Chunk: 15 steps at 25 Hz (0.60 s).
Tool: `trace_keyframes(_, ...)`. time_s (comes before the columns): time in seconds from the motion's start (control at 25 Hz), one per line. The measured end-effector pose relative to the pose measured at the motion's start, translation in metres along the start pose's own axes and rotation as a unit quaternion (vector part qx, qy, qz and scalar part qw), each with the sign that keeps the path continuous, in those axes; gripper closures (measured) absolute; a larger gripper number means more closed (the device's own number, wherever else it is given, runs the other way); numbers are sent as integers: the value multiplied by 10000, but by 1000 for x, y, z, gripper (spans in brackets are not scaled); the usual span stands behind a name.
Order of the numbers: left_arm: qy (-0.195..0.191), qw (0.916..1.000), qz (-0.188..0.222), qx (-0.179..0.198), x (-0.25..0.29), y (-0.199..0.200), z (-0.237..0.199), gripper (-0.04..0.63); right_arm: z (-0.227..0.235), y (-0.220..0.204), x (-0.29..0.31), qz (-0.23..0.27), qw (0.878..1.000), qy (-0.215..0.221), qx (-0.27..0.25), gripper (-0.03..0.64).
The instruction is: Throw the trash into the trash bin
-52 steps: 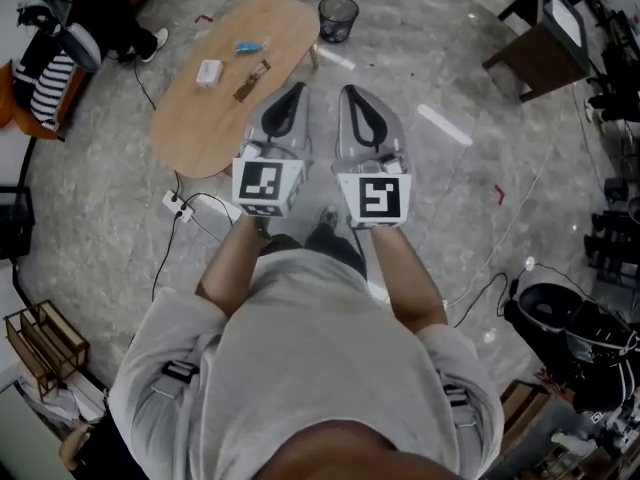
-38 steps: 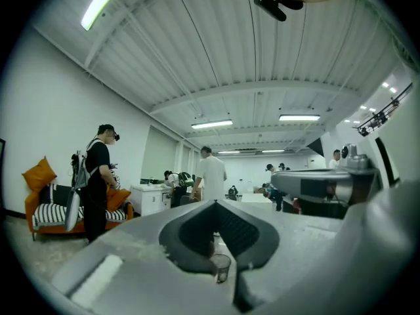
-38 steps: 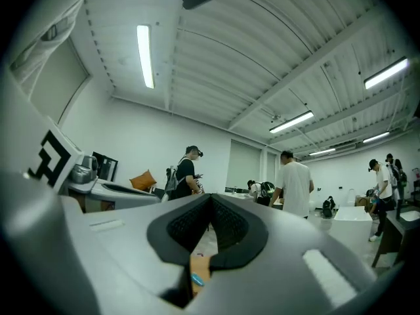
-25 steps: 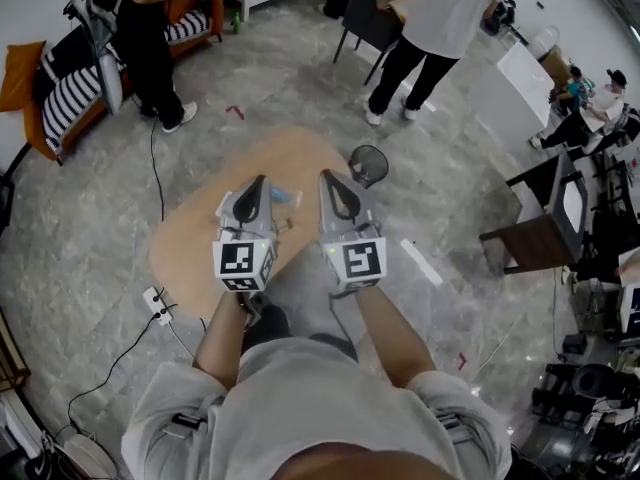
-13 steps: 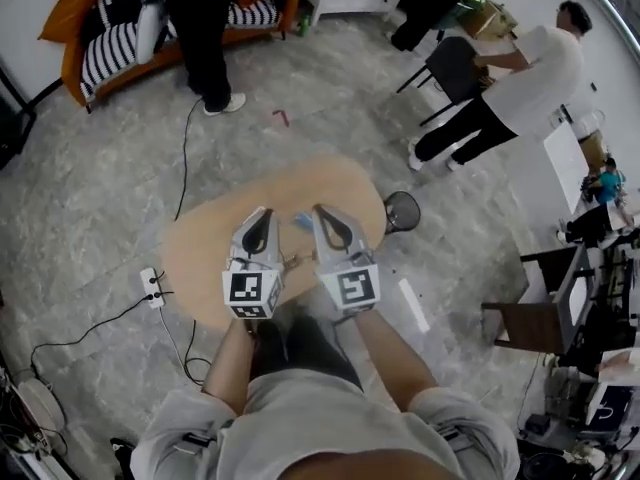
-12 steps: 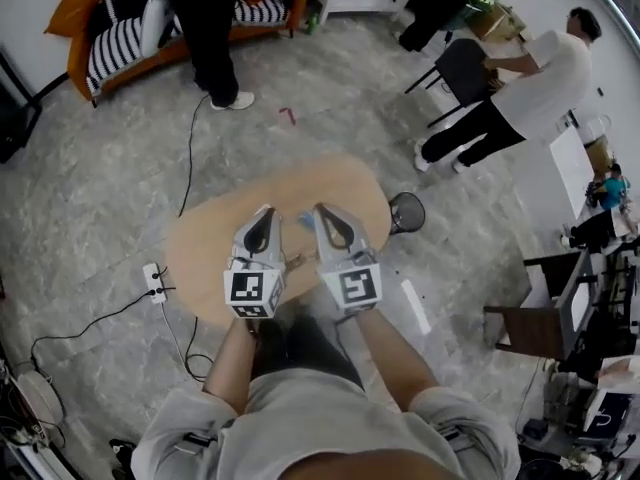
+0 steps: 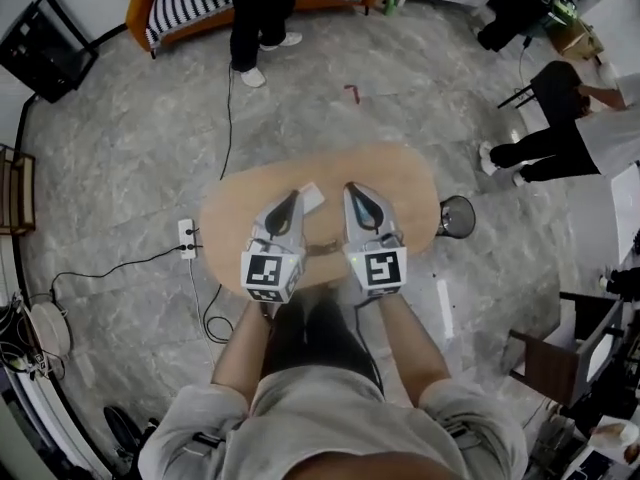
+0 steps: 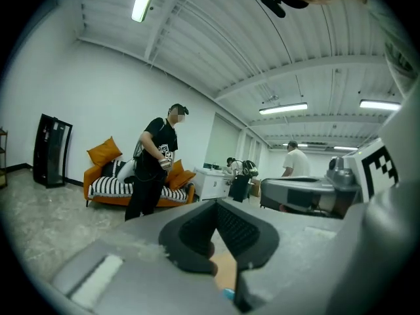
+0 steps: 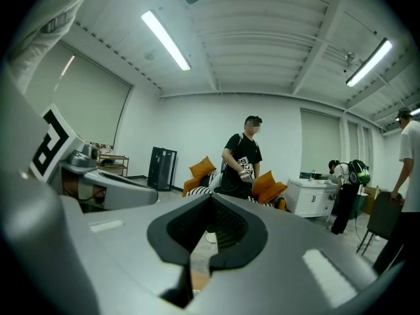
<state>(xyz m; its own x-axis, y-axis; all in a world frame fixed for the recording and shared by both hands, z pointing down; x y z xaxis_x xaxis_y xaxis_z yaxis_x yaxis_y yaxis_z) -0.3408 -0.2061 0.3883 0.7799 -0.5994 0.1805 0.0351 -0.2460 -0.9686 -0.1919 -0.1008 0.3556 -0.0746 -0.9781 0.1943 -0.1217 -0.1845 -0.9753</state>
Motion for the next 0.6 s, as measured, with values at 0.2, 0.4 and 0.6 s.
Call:
trace_keyframes(0.2,172,9995,-233,102,6,-35,1,577,9,-37,14,-183,9993,272,169,609)
trace_keyframes(0.4,249,9965,-779,175,8,-102,-1,577,6,-113,13,-682,9952,494,493,609)
trace_keyframes(0.6,443,9896,-1365,21,14,-181,-10,577,-6,-194,12,-1292,9871,665,674,609)
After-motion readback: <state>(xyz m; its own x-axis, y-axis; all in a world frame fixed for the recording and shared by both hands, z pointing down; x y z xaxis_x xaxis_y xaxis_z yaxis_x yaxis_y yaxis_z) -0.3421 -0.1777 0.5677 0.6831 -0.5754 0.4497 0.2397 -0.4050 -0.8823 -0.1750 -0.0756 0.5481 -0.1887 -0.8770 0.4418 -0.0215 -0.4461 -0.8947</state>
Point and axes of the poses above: the fingertips, and each gripper's own axes: x forward along the fingers, z to its right, y out of its top, the point moved 10 cm from there along -x, backward along the fingers, and after that the axes turned 13 degrees about y, right-handed, at the moved point
